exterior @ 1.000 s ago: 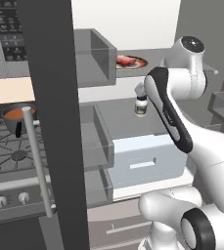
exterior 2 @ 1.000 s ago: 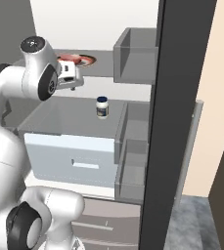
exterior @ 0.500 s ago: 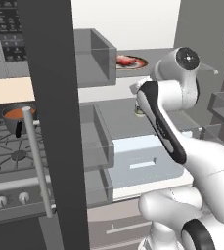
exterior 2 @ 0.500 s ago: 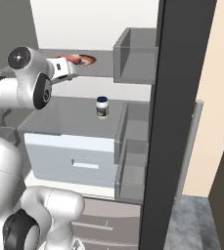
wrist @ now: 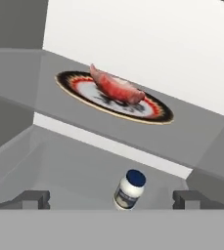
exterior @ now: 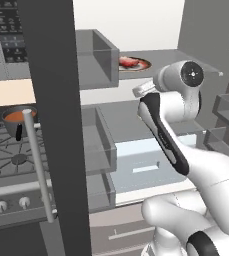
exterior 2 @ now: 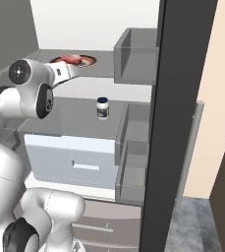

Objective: Retrieve the steak from the fridge and place it on the saucepan with marinade on the stove.

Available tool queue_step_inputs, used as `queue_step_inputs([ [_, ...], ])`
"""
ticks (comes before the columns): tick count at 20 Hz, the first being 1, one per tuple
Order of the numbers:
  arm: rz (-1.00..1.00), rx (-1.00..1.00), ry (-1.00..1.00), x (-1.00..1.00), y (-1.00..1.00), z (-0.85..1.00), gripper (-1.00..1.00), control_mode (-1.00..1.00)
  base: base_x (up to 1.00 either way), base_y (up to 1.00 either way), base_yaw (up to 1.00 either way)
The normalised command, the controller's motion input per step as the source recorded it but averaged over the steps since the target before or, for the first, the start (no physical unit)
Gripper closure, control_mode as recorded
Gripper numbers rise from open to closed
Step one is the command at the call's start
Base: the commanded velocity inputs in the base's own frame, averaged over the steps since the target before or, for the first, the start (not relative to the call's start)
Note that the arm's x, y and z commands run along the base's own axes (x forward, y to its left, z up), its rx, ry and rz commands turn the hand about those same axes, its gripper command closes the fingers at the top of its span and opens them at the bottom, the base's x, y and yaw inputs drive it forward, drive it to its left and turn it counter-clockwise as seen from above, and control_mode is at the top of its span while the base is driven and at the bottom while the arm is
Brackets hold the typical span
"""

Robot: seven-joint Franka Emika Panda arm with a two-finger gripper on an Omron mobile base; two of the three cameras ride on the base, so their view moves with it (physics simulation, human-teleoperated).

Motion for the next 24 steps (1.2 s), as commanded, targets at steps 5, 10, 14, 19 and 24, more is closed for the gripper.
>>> queue_step_inputs([
  [5,0.00,0.00,0.11,0.00,0.00,0.53,-1.00,-1.00,0.00,0.00,0.00],
  [10,0.00,0.00,0.08,0.04,0.01,0.23,-1.00,-1.00,0.00,0.00,0.00],
  [14,0.00,0.00,-0.02,0.18,0.00,-0.04,-1.00,-1.00,0.00,0.00,0.00],
  [19,0.00,0.00,-0.08,0.42,0.06,-0.11,-1.00,-1.00,0.00,0.00,0.00],
  [24,0.00,0.00,-0.05,0.44,0.21,0.00,-1.00,-1.00,0.00,0.00,0.00],
])
